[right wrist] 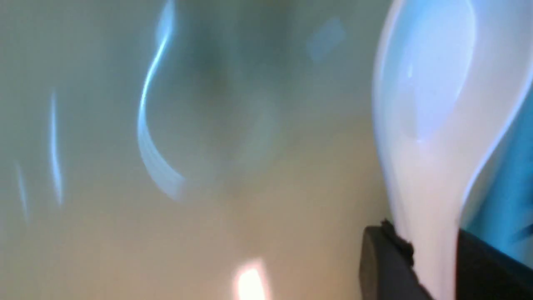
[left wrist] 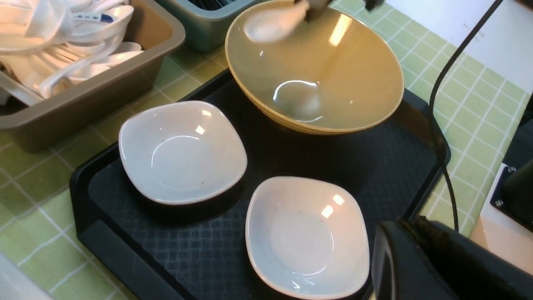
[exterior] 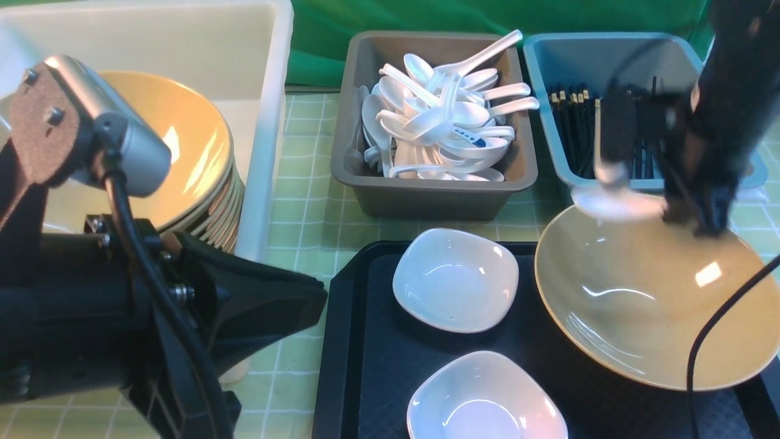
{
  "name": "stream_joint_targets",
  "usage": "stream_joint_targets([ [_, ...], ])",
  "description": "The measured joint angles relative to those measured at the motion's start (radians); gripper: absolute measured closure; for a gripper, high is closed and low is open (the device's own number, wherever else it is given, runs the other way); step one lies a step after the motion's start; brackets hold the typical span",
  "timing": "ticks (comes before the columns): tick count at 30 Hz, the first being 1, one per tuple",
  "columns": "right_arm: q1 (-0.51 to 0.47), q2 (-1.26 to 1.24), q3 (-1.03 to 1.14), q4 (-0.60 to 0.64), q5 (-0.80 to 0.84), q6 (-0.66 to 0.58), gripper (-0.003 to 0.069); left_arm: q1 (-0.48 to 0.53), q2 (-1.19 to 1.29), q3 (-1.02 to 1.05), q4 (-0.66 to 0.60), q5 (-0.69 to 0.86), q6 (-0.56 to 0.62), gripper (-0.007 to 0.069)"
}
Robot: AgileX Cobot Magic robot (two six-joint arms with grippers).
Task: On green table put chopsticks spoon bowls plates into blue grey white boxes.
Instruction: 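Place the white spoon into the bin of spoons with the right gripper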
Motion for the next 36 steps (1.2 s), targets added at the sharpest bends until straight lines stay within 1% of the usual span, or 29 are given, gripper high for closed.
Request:
stream_joint_targets([
  [2, 0.000, 0.013, -0.094, 0.152, -0.058, 0.099, 0.0499, 0.000, 0.001, 0.000, 0.000, -0.038, 0.000, 0.0627],
  [3, 0.001, 0.018, -0.110, 0.165, -0.074, 0.107, 0.0499, 0.000, 0.002, 0.000, 0.000, -0.045, 0.000, 0.0627],
  [4, 0.006, 0.035, -0.148, 0.227, -0.119, 0.139, 0.0499, 0.000, 0.004, 0.000, -0.001, -0.066, 0.000, 0.0627],
  [5, 0.011, 0.056, -0.185, 0.289, -0.174, 0.160, 0.0499, 0.000, 0.006, 0.000, -0.001, -0.083, 0.000, 0.0627],
  [6, 0.016, 0.073, -0.206, 0.324, -0.211, 0.167, 0.0499, 0.000, 0.008, 0.000, -0.004, -0.098, 0.000, 0.0627],
  [7, 0.031, 0.127, -0.260, 0.408, -0.322, 0.193, 0.0499, 0.000, 0.013, 0.000, -0.003, -0.121, 0.000, 0.0627],
  [8, 0.033, 0.143, -0.274, 0.426, -0.350, 0.197, 0.0499, 0.000, 0.014, 0.000, -0.003, -0.124, 0.000, 0.0627],
  [10, 0.053, 0.259, -0.366, 0.487, -0.498, 0.283, 0.0499, 0.000, 0.020, 0.000, -0.003, -0.135, -0.001, 0.0627],
  [11, 0.055, 0.268, -0.374, 0.489, -0.515, 0.298, 0.0499, 0.000, 0.020, 0.000, -0.003, -0.135, -0.002, 0.0627],
  [13, 0.056, 0.368, -0.461, 0.486, -0.558, 0.357, 0.0499, 0.000, 0.020, 0.000, -0.003, -0.132, -0.008, 0.0627],
  [15, 0.056, 0.440, -0.534, 0.451, -0.543, 0.378, 0.0488, 0.000, 0.020, 0.000, -0.003, -0.123, -0.008, 0.0627],
  [16, 0.056, 0.463, -0.559, 0.427, -0.523, 0.391, 0.0475, 0.000, 0.020, 0.000, -0.003, -0.119, -0.011, 0.0627],
  [17, 0.055, 0.479, -0.576, 0.405, -0.498, 0.412, 0.0440, 0.000, 0.020, 0.000, -0.003, -0.112, -0.014, 0.0627],
  [18, 0.055, 0.480, -0.577, 0.402, -0.495, 0.416, 0.0433, 0.000, 0.020, 0.000, -0.003, -0.111, -0.015, 0.0627],
  [20, 0.049, 0.472, -0.584, 0.391, -0.470, 0.438, 0.0332, 0.000, 0.020, 0.000, -0.003, -0.098, -0.015, 0.0627],
  [21, 0.047, 0.467, -0.584, 0.391, -0.465, 0.441, 0.0324, 0.000, 0.020, 0.000, -0.003, -0.096, -0.015, 0.0627],
  [22, 0.037, 0.441, -0.576, 0.395, -0.446, 0.445, 0.0269, 0.000, 0.020, 0.000, -0.003, -0.092, -0.015, 0.0627],
  [25, 0.010, 0.334, -0.526, 0.426, -0.412, 0.446, 0.0182, 0.000, 0.020, 0.000, -0.003, -0.098, -0.015, 0.0627],
  [28, -0.017, 0.134, -0.426, 0.459, -0.362, 0.446, 0.0151, 0.000, 0.024, 0.000, -0.003, -0.131, -0.022, 0.0624],
  [29, -0.020, 0.043, -0.380, 0.461, -0.336, 0.446, 0.0148, 0.000, 0.031, 0.000, -0.007, -0.148, -0.031, 0.0624],
  [31, -0.021, -0.035, -0.340, 0.464, -0.308, 0.444, 0.0147, 0.000, 0.042, 0.000, -0.014, -0.161, -0.043, 0.0624],
  [32, -0.021, -0.143, -0.283, 0.467, -0.264, 0.439, 0.0147, 0.000, 0.062, 0.000, -0.030, -0.174, -0.049, 0.0622],
  [34, -0.021, -0.265, -0.207, 0.473, -0.209, 0.428, 0.0148, 0.000, 0.108, -0.001, -0.069, -0.188, -0.050, 0.0618],
  [35, -0.021, -0.368, -0.148, 0.476, -0.171, 0.424, 0.0151, 0.000, 0.158, -0.005, -0.100, -0.191, -0.046, 0.0604],
  [36, -0.021, -0.413, -0.114, 0.477, -0.163, 0.424, 0.0153, 0.000, 0.182, -0.011, -0.119, -0.190, -0.043, 0.0594],
])
